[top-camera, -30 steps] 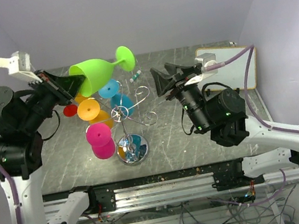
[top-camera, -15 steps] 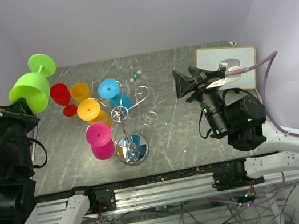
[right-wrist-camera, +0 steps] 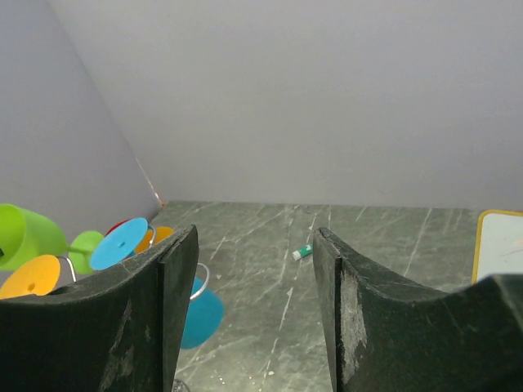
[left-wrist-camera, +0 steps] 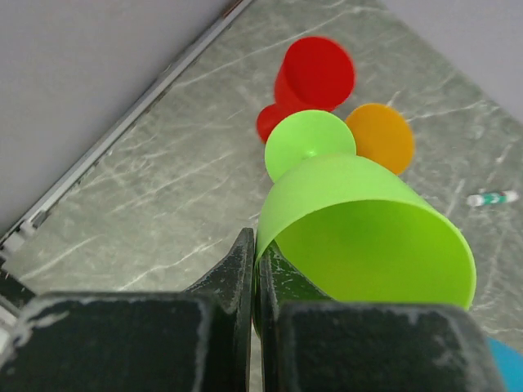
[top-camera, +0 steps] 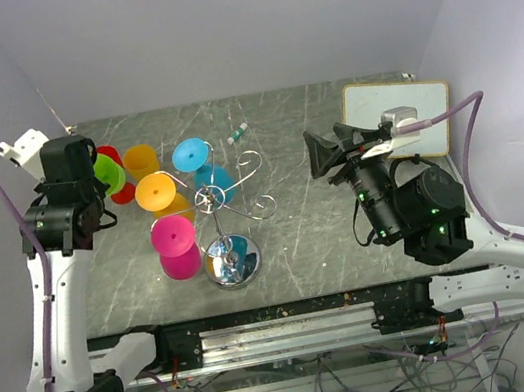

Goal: Take the wine glass off the wine glass rack

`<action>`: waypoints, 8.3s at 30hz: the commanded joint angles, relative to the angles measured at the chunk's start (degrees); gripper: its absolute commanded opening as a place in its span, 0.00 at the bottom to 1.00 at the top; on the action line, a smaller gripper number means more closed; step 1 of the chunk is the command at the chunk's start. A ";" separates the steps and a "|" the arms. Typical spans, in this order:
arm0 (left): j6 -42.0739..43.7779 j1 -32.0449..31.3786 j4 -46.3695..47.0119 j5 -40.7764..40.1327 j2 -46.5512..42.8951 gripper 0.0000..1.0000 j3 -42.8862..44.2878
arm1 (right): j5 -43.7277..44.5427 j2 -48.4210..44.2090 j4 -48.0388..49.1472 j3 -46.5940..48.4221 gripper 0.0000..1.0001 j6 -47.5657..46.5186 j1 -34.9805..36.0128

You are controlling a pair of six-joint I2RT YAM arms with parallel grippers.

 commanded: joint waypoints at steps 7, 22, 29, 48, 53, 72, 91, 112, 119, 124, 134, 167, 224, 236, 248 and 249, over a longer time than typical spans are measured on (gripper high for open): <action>-12.49 4.86 -5.19 -9.85 -1.00 0.07 -2.56 | 1.88 -1.31 -2.66 -1.26 0.58 2.00 -0.05; -12.57 17.79 3.61 4.12 10.37 0.07 -5.40 | 2.52 -1.85 -4.49 -1.50 0.58 3.20 -0.03; -7.40 19.90 12.13 6.54 17.24 0.07 -8.23 | 3.23 -3.20 -5.49 -2.30 0.58 3.83 -0.04; -2.05 19.95 19.44 8.23 22.04 0.07 -15.69 | 4.16 -2.63 -3.72 -3.28 0.59 1.93 -0.13; -1.41 19.96 20.14 9.58 22.02 0.07 -16.62 | 4.16 -1.70 -3.66 -3.23 0.59 2.09 -0.13; -0.02 19.95 19.25 12.39 23.68 0.17 -15.60 | 3.55 -0.51 -3.92 -2.64 0.59 2.26 -0.11; 0.97 19.97 20.24 9.06 19.37 0.64 -15.71 | 3.37 0.97 -4.30 -2.68 0.59 2.48 -0.15; 7.40 19.95 32.47 16.42 -3.19 1.00 -23.09 | -2.19 4.41 -14.71 3.24 1.00 -1.81 -0.12; 7.53 19.96 32.58 20.20 -2.73 1.00 -22.73 | -15.36 11.35 -26.32 15.79 1.00 -5.33 -0.06; 7.73 20.02 32.61 21.87 -2.89 1.00 -22.67 | -33.74 19.13 -38.43 29.10 1.00 -8.59 0.61; 7.73 19.95 32.23 23.51 -1.86 1.00 -22.23 | -38.71 30.47 -46.48 37.14 1.00 -21.26 17.28; 7.58 20.06 32.83 25.73 -1.30 0.99 -22.67 | -41.71 37.72 -36.84 35.07 1.00 -31.59 14.50; 7.39 20.82 32.85 26.54 -0.95 0.99 -22.76 | -45.01 39.09 -41.93 37.82 0.11 -34.90 10.72; 7.44 20.88 32.82 26.54 -0.81 0.99 -22.76 | -44.55 37.36 -40.33 36.23 0.42 -34.92 10.81; 7.45 21.07 32.87 26.89 -0.74 0.99 -22.76 | -41.10 40.04 -42.97 38.16 0.61 -35.75 12.77; 7.40 21.07 32.94 26.97 -0.66 0.99 -22.76 | -40.38 40.37 -42.90 38.25 0.60 -35.74 13.09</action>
